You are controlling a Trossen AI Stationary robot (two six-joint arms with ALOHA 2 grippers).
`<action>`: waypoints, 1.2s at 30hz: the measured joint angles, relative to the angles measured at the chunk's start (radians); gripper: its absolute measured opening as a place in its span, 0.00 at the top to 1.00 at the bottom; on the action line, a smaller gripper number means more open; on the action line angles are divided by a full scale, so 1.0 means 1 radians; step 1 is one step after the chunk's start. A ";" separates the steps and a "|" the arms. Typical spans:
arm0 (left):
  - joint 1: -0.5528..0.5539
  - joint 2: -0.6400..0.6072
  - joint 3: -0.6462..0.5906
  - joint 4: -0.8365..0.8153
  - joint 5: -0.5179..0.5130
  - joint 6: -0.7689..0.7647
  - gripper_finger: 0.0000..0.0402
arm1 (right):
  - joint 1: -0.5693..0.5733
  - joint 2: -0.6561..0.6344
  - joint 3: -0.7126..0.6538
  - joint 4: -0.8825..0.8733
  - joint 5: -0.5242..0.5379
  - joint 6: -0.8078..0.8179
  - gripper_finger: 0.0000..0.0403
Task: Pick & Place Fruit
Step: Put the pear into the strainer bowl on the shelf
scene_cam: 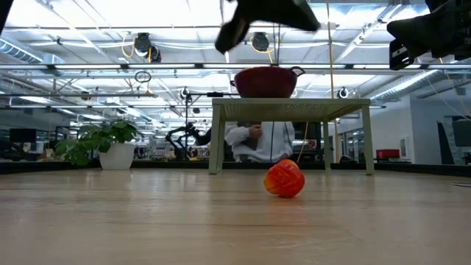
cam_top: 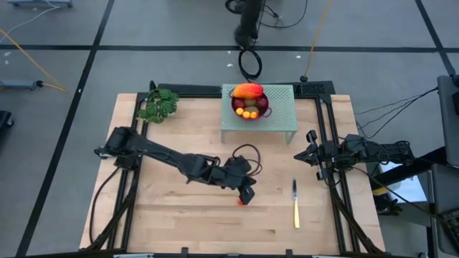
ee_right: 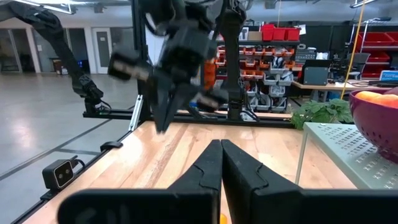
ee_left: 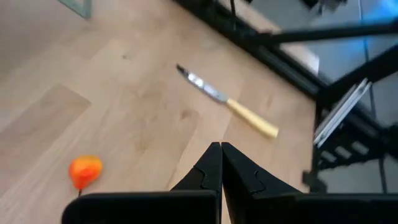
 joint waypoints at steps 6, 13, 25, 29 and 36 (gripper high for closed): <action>0.027 0.070 0.000 0.002 0.075 0.080 0.99 | 0.000 0.000 0.000 0.000 0.000 0.000 1.00; 0.054 0.126 0.000 0.004 0.101 0.173 0.98 | 0.000 0.000 0.000 0.000 0.000 0.000 1.00; 0.085 0.143 0.000 -0.134 0.024 0.280 0.72 | 0.000 0.000 0.000 -0.003 0.000 0.000 1.00; 0.100 0.143 0.000 -0.163 0.019 0.286 0.59 | 0.000 0.000 0.000 -0.003 0.000 0.000 1.00; 0.120 0.143 0.000 -0.162 0.003 0.347 0.38 | 0.000 0.000 0.000 -0.004 0.000 0.000 1.00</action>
